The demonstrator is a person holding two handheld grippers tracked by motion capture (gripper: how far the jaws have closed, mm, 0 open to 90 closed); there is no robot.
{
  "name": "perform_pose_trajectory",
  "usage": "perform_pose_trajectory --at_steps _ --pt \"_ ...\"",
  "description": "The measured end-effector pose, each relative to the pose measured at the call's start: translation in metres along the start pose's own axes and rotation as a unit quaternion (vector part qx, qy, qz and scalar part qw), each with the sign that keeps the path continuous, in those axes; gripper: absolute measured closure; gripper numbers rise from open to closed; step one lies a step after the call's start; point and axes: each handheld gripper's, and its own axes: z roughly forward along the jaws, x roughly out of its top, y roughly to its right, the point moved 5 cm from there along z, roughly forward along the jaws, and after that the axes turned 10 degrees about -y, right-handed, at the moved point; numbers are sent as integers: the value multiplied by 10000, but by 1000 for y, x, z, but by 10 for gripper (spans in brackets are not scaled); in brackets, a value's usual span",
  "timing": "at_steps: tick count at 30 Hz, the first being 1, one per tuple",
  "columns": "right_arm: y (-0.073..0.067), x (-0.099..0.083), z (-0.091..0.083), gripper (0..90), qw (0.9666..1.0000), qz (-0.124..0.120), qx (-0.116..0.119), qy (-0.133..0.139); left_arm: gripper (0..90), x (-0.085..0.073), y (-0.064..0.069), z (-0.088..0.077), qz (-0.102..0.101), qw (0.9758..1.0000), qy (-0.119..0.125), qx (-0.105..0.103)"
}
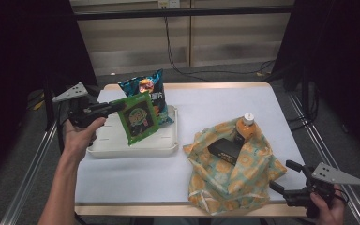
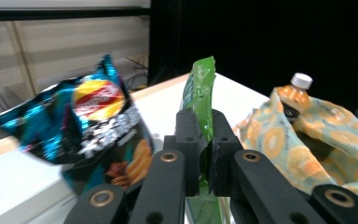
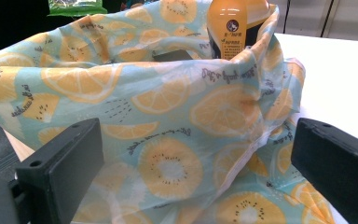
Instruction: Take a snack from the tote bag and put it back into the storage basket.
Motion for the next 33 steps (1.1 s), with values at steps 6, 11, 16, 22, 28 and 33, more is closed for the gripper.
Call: perform_pose_trajectory --at_steps 6,11,16,22,28,33 --pt "1 0 0 18 10000 12 -14 -3 857 -10 -18 -8 -79 9997 -87 199" --pt "3 0 -1 18 10000 53 -35 23 858 -18 -27 -16 -118 9994 -111 306" --pt "3 -1 -2 17 10000 45 -33 16 858 -21 -36 -21 -104 9992 -125 366" --pt "3 -1 0 18 10000 65 -41 15 858 -26 -48 -21 -156 9989 -153 407" --pt "5 -1 -1 17 10000 59 -60 8 857 -28 -68 -22 -280 9984 6 484" --pt "7 -2 -2 17 9999 78 -90 22 857 -35 -83 -15 -385 9976 -83 575"
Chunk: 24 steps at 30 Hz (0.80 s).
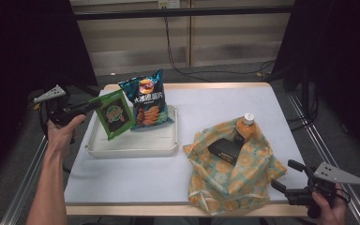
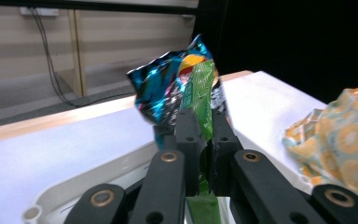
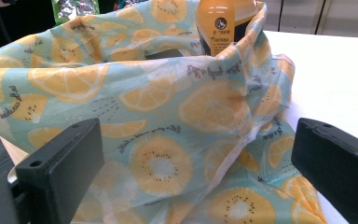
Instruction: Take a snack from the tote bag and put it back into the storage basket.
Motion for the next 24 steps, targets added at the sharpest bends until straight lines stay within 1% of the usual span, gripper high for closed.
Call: perform_pose_trajectory --at_steps 1,3,4,7,8,9,11,12,14,15,16,18,19,20,21,23,24 --pt "0 0 0 17 10000 1 -3 -2 857 -1 -2 1 13 10000 -64 32" --pt "0 0 -1 17 10000 4 4 0 856 -1 -3 2 -2 10000 -76 49" --pt "1 -1 -1 17 10000 15 -11 2 856 1 -6 2 12 9999 -90 75" --pt "1 -2 -1 17 10000 44 -15 -12 855 4 -11 3 64 9997 -160 145" --pt "1 -2 -2 17 10000 61 -24 -10 855 5 -12 4 66 9996 -192 177" --pt "1 -2 -2 17 10000 70 -22 -14 855 5 -14 5 30 9997 -159 185" --pt "1 -2 -3 17 10000 67 -20 -4 854 5 -18 8 46 9995 -223 237" --pt "1 -2 -3 17 10000 67 -20 -4 855 5 -18 8 46 9995 -223 237" --pt "1 -2 -3 17 10000 58 -26 2 854 5 -21 11 -40 9996 -195 217" --pt "1 -3 -3 17 10000 72 -33 2 854 4 -23 13 -80 9995 -176 257" --pt "1 -3 -4 17 10000 63 -42 -2 854 1 -25 18 -65 9993 -268 239" --pt "2 -3 -4 16 10000 68 -37 1 854 -2 -28 23 -70 9989 -363 277" --pt "2 -4 -4 16 10000 65 -36 0 853 -2 -28 23 -70 9989 -363 277" --pt "2 -4 -4 16 10000 74 -30 -9 853 -4 -32 27 -104 9984 -430 350" --pt "2 -4 -4 16 10000 74 -30 -9 852 -4 -32 27 -104 9984 -430 350" --pt "2 -4 -5 17 10000 70 -36 -10 848 -6 -36 31 -169 9978 -456 443" --pt "2 -4 -5 17 10000 79 -38 -8 847 -8 -37 32 -177 9977 -493 430"
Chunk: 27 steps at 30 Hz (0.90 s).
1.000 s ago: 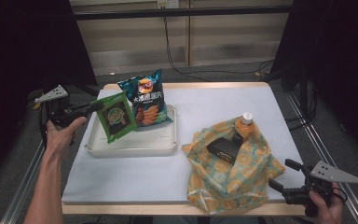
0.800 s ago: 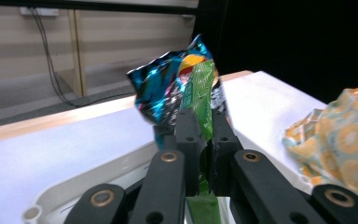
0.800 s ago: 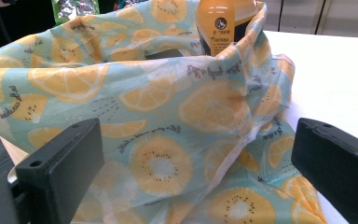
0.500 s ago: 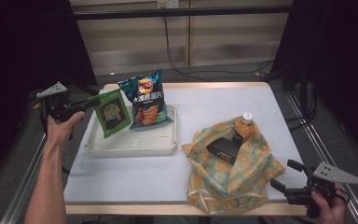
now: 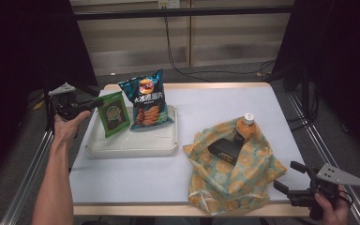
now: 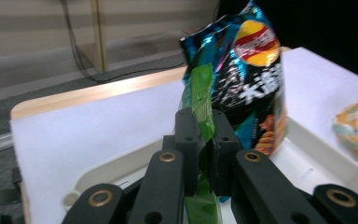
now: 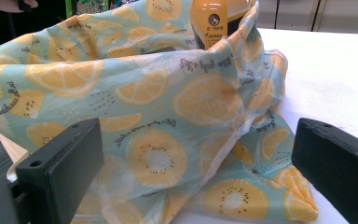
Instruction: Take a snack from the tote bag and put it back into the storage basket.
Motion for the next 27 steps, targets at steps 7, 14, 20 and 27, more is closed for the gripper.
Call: perform_pose_trajectory --at_steps 7,14,20,27 --pt "-1 0 0 16 10000 2 7 -4 835 0 -13 9 -235 9996 -31 152" --pt "0 -1 0 16 10000 10 3 -16 812 3 -21 21 -290 9988 -185 347" --pt "-1 -3 -3 15 10000 55 45 -23 794 -5 -26 27 -456 9971 -298 528" --pt "-6 -3 0 15 9999 9 127 -80 706 -14 -33 22 -581 9963 -247 588"
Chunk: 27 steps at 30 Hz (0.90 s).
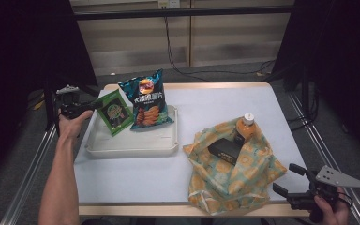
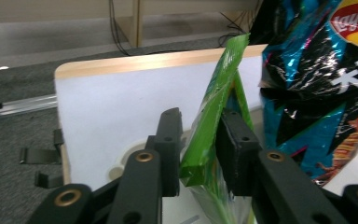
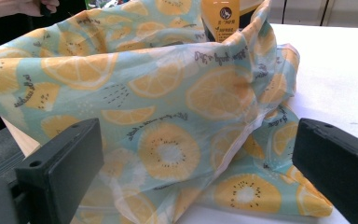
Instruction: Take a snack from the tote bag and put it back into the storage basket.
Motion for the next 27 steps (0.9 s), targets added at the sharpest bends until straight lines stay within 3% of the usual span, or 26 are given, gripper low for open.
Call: perform_pose_trajectory --at_steps 4,9,11,16,17,20,21,27 --pt "1 0 0 14 10000 0 -27 0 638 -1 -2 -4 -10 10000 44 38" --pt "3 0 0 15 10000 29 -55 8 619 -1 -2 -14 -71 9998 191 58" --pt "3 1 0 14 10000 24 -36 7 623 -2 2 -16 -1 9999 156 28" --pt "3 1 0 15 10000 -6 -25 5 741 -7 10 -18 23 9997 204 -131" --pt "2 1 0 15 10000 -15 -23 13 777 -10 17 -19 119 9993 158 -302" --pt "2 1 0 14 10000 -33 -13 5 878 -14 26 -20 200 9989 140 -408" --pt "2 1 0 14 10000 -31 -16 5 900 -17 34 -19 272 9982 120 -518" --pt "3 2 1 14 10000 -34 -9 -1 900 -27 48 -15 318 9973 -63 -652"
